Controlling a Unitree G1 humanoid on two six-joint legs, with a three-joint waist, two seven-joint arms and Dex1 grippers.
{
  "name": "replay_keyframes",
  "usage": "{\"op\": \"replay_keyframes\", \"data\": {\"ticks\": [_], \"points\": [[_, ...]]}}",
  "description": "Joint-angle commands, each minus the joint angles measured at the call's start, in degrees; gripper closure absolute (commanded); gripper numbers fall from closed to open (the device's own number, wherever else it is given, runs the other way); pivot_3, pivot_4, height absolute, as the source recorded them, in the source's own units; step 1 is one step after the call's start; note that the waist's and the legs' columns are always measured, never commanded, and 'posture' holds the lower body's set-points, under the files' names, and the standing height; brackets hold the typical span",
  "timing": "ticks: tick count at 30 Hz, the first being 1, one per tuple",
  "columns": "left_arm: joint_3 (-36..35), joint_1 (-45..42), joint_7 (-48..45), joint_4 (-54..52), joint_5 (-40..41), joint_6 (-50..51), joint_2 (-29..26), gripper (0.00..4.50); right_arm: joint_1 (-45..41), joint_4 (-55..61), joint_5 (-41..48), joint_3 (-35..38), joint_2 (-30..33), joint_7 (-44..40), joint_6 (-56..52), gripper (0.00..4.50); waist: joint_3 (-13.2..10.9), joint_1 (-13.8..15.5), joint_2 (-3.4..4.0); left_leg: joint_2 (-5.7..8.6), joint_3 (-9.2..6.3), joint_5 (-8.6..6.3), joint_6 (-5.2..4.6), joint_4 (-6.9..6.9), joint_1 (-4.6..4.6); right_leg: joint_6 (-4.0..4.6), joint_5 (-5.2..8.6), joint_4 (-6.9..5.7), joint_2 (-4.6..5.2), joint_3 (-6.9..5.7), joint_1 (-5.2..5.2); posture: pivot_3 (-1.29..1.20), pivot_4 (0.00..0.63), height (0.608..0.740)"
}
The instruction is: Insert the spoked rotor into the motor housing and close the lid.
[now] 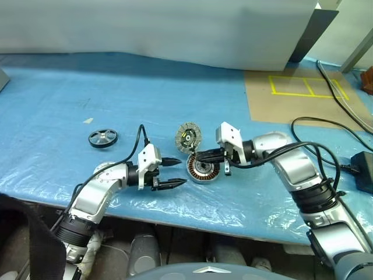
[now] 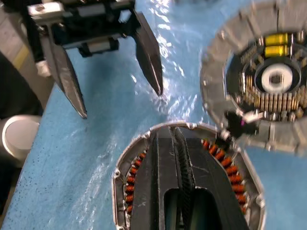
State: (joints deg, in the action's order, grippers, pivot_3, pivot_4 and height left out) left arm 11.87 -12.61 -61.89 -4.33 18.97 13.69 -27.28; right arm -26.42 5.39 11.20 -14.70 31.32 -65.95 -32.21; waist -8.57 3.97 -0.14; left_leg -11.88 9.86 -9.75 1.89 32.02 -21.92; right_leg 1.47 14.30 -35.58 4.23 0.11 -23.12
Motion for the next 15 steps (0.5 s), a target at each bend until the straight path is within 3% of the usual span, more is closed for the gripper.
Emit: {"op": "replay_keyframes", "data": {"ticks": [1,9,12,15], "points": [[-1.0,0.1,-0.5,-2.1,0.9,-0.1,-1.1,1.22,1.2,1.9,1.8,1.9,-1.4,3.6,-0.9,4.49,0.0,-0.1,0.02,0.00,0.00,0.00,0.01,-0.01,0.00,0.00,0.00,0.00,0.00,0.01,-0.01,0.00,0.150,0.740],[-1.0,-0.7,-1.3,-1.9,1.3,0.0,-2.0,1.22,1.0,2.1,4.9,3.3,-2.9,6.1,-2.5,4.49,0.0,0.0,0.02,0.02,0.00,0.03,0.05,-0.08,-0.02,0.00,0.00,0.05,0.01,0.01,-0.03,0.00,0.150,0.740],[-1.1,-0.9,-1.3,-1.8,1.4,0.2,-1.9,1.22,2.9,-0.6,-2.9,-3.1,0.7,6.3,3.3,4.49,0.0,0.0,0.02,0.02,0.00,0.04,0.08,-0.10,-0.03,-0.01,0.00,0.08,0.00,0.00,-0.03,0.00,0.150,0.740],[-1.1,-1.1,-1.2,-1.8,1.4,0.3,-2.0,1.22,3.7,-2.9,-4.6,-4.6,1.0,7.1,5.3,4.49,0.0,0.0,0.02,0.03,0.00,0.06,0.11,-0.12,-0.02,-0.01,0.00,0.12,0.01,0.00,-0.02,0.00,0.150,0.740]]}}
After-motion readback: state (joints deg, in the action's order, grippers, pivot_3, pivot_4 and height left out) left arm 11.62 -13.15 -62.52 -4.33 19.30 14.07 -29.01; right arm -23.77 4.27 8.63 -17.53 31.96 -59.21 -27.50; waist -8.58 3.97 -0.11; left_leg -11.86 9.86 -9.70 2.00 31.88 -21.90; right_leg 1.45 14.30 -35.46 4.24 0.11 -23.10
